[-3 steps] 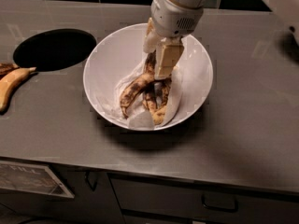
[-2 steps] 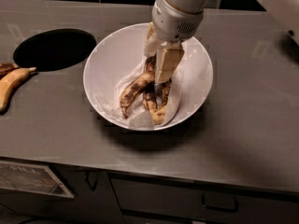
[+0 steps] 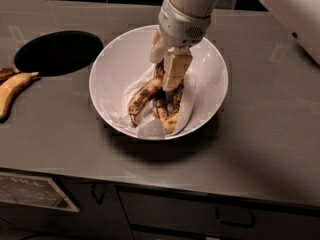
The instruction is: Pick banana from white bowl
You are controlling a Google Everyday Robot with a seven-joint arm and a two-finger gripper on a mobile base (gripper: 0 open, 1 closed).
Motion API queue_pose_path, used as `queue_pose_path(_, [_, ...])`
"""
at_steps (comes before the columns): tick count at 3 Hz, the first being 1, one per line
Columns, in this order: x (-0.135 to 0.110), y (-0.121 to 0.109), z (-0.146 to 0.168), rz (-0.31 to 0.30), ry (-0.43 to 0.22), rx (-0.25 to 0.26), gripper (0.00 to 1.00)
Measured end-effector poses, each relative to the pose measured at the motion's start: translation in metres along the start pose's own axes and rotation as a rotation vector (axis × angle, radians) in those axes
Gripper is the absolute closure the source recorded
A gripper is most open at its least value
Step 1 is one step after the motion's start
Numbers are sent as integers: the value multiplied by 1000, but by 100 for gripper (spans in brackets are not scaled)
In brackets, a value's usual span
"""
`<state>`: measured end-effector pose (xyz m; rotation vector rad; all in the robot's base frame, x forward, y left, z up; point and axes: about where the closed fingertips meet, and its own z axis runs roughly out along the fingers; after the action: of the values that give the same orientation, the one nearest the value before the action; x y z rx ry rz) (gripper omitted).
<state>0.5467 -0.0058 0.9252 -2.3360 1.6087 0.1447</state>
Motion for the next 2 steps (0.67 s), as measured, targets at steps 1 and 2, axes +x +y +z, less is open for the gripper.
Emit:
queue_pose_path(1, [-1, -3, 5, -10, -2, -10, 39])
queue_pose_path(2, [2, -2, 13, -7, -12, -18, 39])
